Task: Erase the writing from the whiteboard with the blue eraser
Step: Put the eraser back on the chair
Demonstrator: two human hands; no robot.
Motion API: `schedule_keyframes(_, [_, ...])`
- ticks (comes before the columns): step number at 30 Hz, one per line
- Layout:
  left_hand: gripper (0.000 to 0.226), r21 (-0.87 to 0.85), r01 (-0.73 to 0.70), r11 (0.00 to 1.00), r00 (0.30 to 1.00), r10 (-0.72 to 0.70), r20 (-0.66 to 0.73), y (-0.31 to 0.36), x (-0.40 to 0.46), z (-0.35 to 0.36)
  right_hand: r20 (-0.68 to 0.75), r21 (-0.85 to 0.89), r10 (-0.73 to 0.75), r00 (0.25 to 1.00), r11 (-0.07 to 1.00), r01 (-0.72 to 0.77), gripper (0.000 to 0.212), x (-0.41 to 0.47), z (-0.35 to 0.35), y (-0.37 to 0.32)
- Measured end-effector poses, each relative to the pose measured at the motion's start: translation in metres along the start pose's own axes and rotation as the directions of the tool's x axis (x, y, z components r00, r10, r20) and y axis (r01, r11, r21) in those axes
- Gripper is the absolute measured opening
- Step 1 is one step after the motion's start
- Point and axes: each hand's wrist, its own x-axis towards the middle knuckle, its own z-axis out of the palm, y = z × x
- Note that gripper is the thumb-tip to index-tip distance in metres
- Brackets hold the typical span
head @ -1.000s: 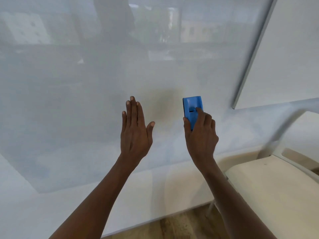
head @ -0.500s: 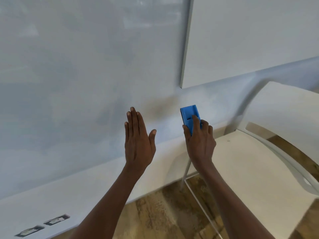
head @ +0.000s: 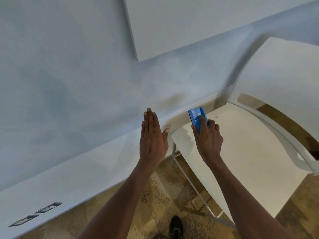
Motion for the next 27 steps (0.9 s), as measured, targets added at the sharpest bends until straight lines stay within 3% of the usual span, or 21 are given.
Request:
schedule_keyframes(12, [0.078,-0.019,0.083,0.996,0.969,-0.077,0.234,0.044,0.016,0.082,0.187,-0.073,0.055,0.981,0.996,-0.042,0.046,0.028,0.057,0.075])
schedule_keyframes(20, [0.075,0.014,0.103,0.995,0.960,-0.103,0.260,0.039,0.008,0.107,0.326,-0.062,0.062,0.943,0.997,-0.044,0.047,0.026,0.077,0.089])
schedule_keyframes(27, [0.073,0.041,0.113,0.993,0.957,-0.120,0.263,0.038,0.000,0.114,0.338,-0.072,0.030,0.941,0.997,-0.006,0.051,0.018,0.088,0.094])
